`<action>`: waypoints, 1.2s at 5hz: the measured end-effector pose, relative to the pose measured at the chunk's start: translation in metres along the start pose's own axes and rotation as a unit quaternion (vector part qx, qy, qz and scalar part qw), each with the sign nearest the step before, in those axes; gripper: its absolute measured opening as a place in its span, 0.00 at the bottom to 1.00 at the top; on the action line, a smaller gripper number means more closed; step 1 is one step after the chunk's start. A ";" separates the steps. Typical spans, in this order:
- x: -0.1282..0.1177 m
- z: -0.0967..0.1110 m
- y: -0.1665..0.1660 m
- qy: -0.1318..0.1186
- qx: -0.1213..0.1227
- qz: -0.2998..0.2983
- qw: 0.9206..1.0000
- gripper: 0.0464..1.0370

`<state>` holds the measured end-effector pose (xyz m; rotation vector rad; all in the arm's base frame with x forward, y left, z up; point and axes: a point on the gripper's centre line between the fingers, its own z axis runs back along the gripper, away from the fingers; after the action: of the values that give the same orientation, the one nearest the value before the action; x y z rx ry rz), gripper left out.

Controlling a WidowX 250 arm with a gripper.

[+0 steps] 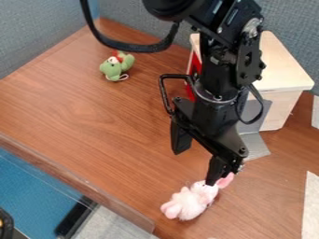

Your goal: Open the drawer

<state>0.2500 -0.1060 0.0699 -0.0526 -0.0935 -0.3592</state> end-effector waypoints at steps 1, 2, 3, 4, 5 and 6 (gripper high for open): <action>-0.003 -0.007 0.001 0.015 0.001 0.002 1.000 0.96; 0.004 -0.010 0.033 0.017 0.022 0.042 0.999 0.96; 0.016 -0.011 0.068 0.021 0.042 0.090 0.995 0.96; 0.021 -0.018 0.096 0.026 0.050 0.136 0.989 0.96; 0.030 -0.021 0.112 0.021 0.056 0.166 0.984 0.96; 0.043 -0.029 0.130 0.026 0.073 0.200 0.977 0.96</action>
<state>0.3379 -0.0014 0.0413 0.0822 -0.0559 0.0490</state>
